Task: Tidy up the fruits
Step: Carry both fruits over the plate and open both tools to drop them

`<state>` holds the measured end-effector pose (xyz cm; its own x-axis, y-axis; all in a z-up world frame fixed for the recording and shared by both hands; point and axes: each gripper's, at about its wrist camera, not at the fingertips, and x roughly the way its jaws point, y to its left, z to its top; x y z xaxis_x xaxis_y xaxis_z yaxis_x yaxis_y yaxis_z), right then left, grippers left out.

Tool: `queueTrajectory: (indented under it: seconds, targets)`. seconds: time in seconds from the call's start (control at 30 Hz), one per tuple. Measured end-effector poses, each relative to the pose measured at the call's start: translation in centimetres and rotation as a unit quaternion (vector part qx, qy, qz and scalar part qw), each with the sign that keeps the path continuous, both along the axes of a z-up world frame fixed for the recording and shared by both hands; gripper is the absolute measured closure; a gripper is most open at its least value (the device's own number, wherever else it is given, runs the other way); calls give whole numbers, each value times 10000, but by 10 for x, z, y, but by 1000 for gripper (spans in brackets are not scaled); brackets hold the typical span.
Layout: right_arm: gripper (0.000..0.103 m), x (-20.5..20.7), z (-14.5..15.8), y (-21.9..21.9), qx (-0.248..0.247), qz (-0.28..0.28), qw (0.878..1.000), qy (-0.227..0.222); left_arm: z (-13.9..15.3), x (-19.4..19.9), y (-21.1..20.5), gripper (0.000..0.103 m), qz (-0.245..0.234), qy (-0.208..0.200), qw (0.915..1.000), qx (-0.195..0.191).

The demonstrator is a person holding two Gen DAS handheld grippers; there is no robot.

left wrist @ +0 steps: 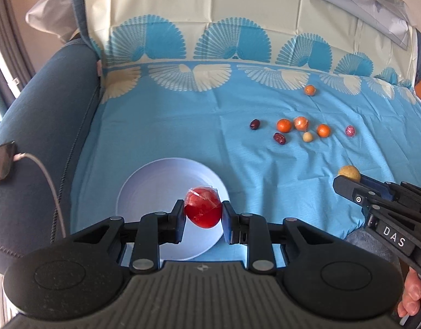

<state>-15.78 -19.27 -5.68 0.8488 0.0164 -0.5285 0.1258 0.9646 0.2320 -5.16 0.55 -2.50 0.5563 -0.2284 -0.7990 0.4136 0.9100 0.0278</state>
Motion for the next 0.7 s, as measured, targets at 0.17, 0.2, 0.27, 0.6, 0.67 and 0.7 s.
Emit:
queueTrajectory:
  seconds: [0.17,0.2,0.27,0.6,0.67,0.7]
  targets:
    - [77,-19,15,44,-17,454,9990,59,6,-26,50,73,305,-1,9995,-63]
    - [77,-22,17,50,-44,505,9987,71,6,-30,60,73,366,8,9993,-97]
    - [77,-27,20,63,-104,599,9981,107,8,-37,75,73,438,2,9989,-181]
    - [77,-40,32,99,-484,810,9954,186,14,-55,107,73,629,-193,9969,-421]
    - [77,-39,32,101,-519,828,9950,223,15,-56,110,73,655,-200,9966,-458]
    - [77,-39,32,103,-532,839,9948,235,15,-56,111,73,660,-201,9965,-476]
